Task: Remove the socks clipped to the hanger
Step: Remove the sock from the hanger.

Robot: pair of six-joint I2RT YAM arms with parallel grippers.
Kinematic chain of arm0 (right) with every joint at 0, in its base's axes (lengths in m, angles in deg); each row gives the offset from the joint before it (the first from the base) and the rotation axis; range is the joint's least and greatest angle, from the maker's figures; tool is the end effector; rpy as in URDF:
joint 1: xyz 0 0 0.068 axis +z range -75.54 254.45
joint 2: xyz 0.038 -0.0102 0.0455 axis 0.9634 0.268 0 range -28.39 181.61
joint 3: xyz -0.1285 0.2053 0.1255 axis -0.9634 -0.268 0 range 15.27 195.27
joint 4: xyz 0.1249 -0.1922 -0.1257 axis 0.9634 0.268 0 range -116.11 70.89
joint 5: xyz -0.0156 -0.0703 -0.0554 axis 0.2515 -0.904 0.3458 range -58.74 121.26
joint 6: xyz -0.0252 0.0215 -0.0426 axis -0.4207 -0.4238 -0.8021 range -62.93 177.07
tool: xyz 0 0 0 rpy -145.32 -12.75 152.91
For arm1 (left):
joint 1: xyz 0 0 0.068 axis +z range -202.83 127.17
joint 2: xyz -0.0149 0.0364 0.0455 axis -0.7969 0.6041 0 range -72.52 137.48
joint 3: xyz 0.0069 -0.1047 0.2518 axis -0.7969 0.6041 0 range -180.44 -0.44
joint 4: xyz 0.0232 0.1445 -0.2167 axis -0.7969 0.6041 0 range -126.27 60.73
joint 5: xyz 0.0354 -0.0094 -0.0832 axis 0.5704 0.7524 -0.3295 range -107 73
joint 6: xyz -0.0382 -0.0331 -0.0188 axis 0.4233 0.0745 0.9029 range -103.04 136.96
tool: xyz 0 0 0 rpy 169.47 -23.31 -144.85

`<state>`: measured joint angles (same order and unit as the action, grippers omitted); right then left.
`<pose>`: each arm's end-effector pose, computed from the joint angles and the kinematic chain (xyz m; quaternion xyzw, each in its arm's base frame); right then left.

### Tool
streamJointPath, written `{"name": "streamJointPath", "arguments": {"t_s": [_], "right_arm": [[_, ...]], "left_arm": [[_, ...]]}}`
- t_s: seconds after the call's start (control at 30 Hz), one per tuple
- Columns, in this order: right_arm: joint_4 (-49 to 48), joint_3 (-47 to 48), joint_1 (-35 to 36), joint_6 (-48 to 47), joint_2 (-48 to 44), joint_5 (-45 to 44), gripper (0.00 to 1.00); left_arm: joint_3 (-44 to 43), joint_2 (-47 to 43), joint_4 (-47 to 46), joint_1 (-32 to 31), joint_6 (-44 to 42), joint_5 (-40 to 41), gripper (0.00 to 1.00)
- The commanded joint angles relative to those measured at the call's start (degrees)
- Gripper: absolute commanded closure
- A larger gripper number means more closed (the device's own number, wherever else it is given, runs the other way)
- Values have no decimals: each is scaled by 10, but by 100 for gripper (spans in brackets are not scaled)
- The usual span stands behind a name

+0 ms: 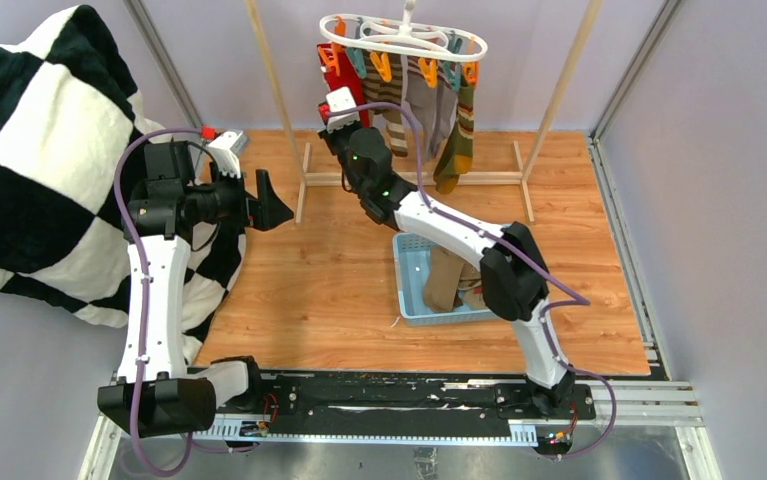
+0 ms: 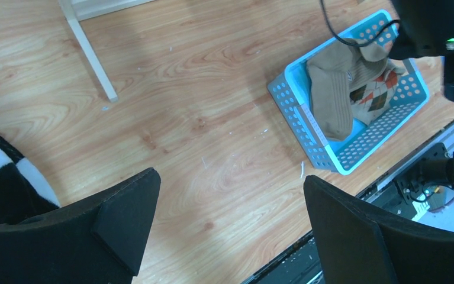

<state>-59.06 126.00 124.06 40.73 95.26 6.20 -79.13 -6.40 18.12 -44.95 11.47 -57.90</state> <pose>0.3473 0.3850 0.3733 -0.1555 0.5663 0.1097 0.8019 0.2157 0.0064 0.3995 0.1247 0.8582 -0.2723 0.4169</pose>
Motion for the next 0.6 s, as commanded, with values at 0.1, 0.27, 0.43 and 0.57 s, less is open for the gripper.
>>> {"name": "streamJointPath", "arguments": {"t_s": [0.1, 0.27, 0.43, 0.57], "right_arm": [[19, -123, 3, 114, -167, 153, 100], [74, -202, -19, 214, -260, 288, 100], [93, -268, -51, 307, -333, 412, 100], [113, -281, -71, 388, -356, 498, 100]], "left_arm": [[-1, -5, 7, 5, -18, -74, 4], [-17, 8, 7, 5, -17, -133, 8], [-46, 38, 8, -3, -24, -199, 11], [-87, 60, 8, -36, -27, -216, 11]]}}
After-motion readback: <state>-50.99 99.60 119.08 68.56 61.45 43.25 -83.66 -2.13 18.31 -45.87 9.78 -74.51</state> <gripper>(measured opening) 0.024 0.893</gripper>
